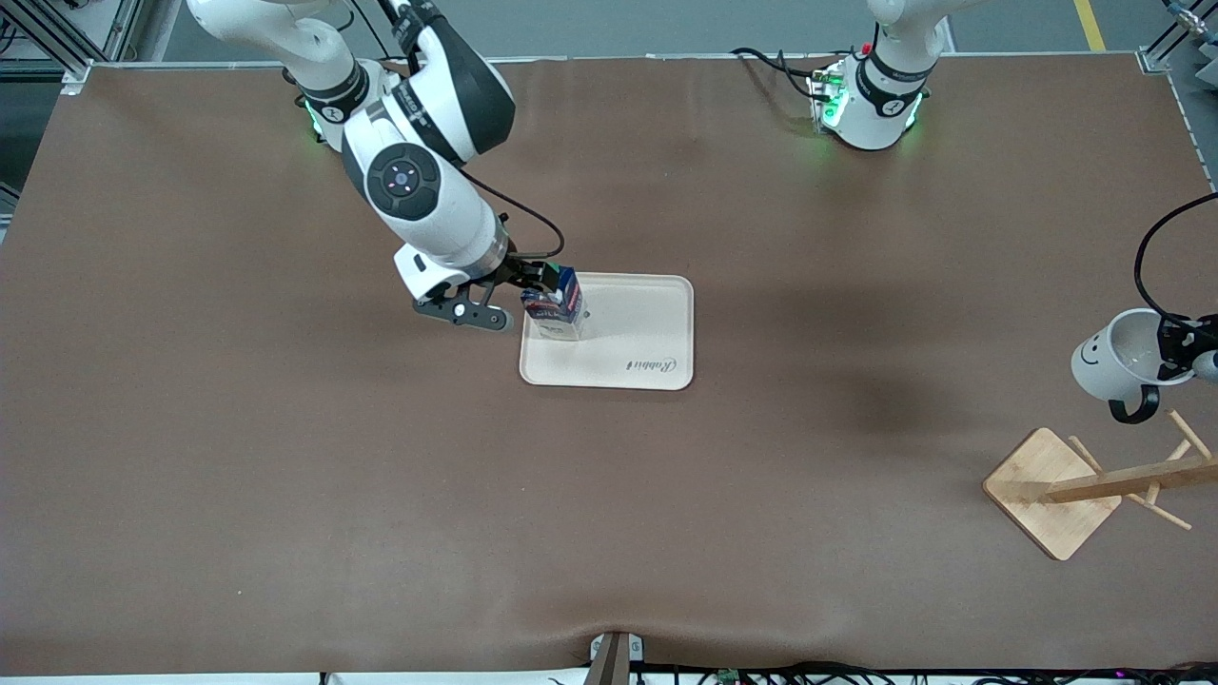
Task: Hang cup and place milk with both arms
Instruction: 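Hang the mug on the stand while the right gripper grasps the milk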
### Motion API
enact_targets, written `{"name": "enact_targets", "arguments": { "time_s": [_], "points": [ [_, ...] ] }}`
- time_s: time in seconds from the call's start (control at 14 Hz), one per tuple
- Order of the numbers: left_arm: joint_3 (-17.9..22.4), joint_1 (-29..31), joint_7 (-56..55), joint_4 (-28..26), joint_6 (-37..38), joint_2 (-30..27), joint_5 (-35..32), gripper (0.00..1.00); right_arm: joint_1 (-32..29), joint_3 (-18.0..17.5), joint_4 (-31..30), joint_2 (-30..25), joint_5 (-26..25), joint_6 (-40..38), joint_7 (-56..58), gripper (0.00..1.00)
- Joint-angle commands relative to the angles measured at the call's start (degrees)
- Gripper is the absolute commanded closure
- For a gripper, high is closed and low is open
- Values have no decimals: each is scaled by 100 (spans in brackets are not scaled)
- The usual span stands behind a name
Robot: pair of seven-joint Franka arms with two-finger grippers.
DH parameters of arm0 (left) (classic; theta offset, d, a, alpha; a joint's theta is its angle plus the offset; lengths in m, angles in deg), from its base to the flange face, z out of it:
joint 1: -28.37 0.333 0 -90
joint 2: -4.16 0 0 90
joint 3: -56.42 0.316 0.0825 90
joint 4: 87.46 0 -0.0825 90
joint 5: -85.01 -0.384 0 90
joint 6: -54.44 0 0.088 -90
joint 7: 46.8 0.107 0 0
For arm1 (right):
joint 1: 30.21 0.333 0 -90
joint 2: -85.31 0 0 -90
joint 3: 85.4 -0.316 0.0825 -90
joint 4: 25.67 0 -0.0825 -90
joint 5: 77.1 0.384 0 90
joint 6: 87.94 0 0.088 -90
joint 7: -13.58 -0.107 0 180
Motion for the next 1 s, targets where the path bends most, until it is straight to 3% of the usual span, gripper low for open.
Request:
{"name": "enact_targets", "arguments": {
  "time_s": [0.0,0.21,0.36,0.43,0.57,0.79,0.93],
  "points": [
    [-38,77,457,4,61,-65,0,100,236,60,-51,82,93,273,-289,0],
    [-38,236,722,108,26,58,-17,100,464,69,-164,222,84,563,-412,0],
    [-38,245,827,398,26,251,-26,100,597,69,-558,223,75,1237,-526,0],
    [-38,245,871,451,26,313,-17,100,641,78,-778,205,75,1580,-527,5],
    [-38,245,881,496,-18,374,-9,100,632,69,-860,170,75,1575,-640,99],
    [-38,271,898,706,-89,559,0,100,632,69,-790,74,31,1400,-870,100],
    [-38,332,907,716,-220,594,-9,100,545,104,-213,47,31,508,-1184,100]
  ]
}}
